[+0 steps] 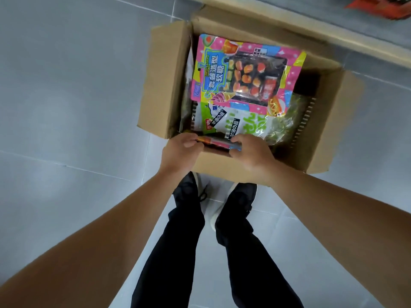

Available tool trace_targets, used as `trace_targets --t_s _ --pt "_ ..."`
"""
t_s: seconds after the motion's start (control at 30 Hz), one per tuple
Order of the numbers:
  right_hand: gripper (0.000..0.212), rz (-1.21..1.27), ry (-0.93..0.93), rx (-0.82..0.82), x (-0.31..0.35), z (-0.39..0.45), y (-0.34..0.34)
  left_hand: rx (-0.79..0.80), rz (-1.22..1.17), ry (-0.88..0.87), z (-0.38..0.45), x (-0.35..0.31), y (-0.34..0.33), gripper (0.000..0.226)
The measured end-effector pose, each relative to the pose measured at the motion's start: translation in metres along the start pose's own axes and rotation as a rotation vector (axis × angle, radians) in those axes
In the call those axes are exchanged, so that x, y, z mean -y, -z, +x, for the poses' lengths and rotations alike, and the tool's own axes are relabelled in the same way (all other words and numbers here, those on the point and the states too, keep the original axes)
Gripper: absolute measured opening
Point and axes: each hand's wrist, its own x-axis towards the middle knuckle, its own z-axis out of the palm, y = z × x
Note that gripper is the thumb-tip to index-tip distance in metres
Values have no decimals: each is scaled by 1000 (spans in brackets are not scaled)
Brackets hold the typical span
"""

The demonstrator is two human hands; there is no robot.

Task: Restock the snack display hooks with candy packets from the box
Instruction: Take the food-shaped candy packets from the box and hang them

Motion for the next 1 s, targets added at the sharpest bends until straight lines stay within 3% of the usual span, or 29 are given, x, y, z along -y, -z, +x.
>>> trace_targets --t_s 0.17,0.33,0.6,0.77,0.9,1.0 --pt "35 -9 1 -15 -8 20 -19 -34 -101 -11 24 19 -8 26" --pt "21 32 -51 -258 -8 4 -4 -30 -217 8 18 21 -10 26" --pt "22 409 -8 -511 -1 -41 62 35 -277 -16 -10 -4 -24 68" --pt "29 853 -135 -465 17 -53 84 144 -367 -153 -16 -31 -21 42" --pt "19 932 -215 -458 34 -66 90 95 -372 -208 -34 -50 -7 36" --pt "19 950 -243 -436 47 -92 98 51 -349 -257 -68 -64 9 17"
